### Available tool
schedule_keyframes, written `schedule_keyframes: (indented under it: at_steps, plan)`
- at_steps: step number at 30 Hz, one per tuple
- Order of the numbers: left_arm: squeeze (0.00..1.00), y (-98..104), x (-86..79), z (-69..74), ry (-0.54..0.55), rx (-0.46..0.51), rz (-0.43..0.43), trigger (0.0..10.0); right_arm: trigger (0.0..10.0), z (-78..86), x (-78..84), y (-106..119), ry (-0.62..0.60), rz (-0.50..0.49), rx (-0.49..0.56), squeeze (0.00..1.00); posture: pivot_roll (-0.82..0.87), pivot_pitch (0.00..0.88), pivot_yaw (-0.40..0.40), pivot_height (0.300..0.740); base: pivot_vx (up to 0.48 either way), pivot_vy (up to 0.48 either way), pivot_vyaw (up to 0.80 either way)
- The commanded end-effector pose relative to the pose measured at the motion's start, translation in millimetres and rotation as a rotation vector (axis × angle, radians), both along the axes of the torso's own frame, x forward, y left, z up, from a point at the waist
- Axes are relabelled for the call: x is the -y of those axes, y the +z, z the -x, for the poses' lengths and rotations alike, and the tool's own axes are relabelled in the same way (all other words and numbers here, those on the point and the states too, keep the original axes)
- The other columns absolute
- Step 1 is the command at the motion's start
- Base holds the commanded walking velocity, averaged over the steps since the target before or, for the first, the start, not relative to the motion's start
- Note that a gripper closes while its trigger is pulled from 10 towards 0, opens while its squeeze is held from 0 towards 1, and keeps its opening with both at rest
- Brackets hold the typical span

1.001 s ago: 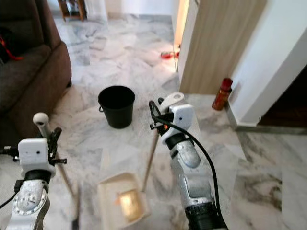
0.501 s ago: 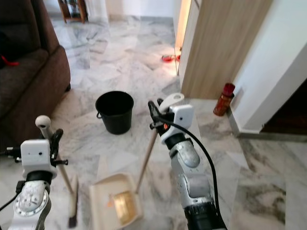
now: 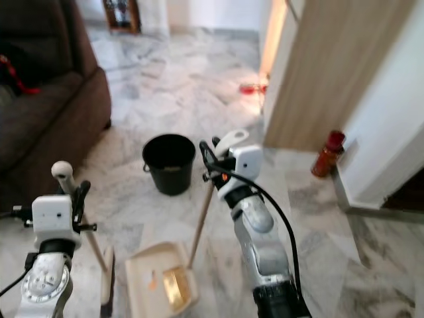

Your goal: Sweep floor

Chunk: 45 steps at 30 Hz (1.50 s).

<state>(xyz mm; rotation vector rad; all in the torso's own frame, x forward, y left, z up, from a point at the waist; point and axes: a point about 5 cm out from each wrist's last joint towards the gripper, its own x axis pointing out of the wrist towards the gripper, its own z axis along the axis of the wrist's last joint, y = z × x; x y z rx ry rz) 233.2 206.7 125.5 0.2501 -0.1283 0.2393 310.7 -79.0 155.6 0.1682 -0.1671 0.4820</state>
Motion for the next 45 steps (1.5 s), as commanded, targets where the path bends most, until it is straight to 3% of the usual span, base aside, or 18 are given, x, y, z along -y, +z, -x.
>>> schedule_keyframes:
  at_steps: [1, 19, 24, 29, 45]
  plan:
    - [0.00, 8.6, 0.2, 0.0, -0.008, 0.043, -0.021, 10.0, 10.0, 1.0, -3.3, 11.2, 0.015, -0.051, 0.042, 0.00, 0.06, 0.055, -0.022, 0.740, 0.304, 0.000, 0.00]
    - [0.00, 9.5, 0.4, -1.8, -0.007, 0.044, -0.034, 10.0, 10.0, -3.3, -1.1, 17.6, -0.015, -0.064, 0.061, 0.00, 0.07, 0.082, -0.021, 0.740, 0.333, 0.000, 0.00]
    - [0.00, 9.9, -1.1, -1.8, 0.004, 0.046, -0.034, 10.0, 10.0, -14.4, 8.7, 42.7, -0.135, -0.105, 0.143, 0.00, 0.07, 0.087, -0.020, 0.740, 0.305, 0.000, 0.00]
    - [0.00, 10.2, -1.0, -2.1, 0.006, 0.048, -0.033, 10.0, 10.0, -20.3, 11.7, 61.5, -0.172, -0.134, 0.199, 0.00, 0.07, 0.091, -0.024, 0.740, 0.305, 0.000, 0.00]
    - [0.00, 11.2, -2.9, -3.5, 0.016, 0.055, -0.036, 10.0, 10.0, -23.1, 4.6, 107.2, -0.163, -0.231, 0.317, 0.00, 0.08, 0.092, -0.025, 0.740, 0.329, 0.000, 0.00]
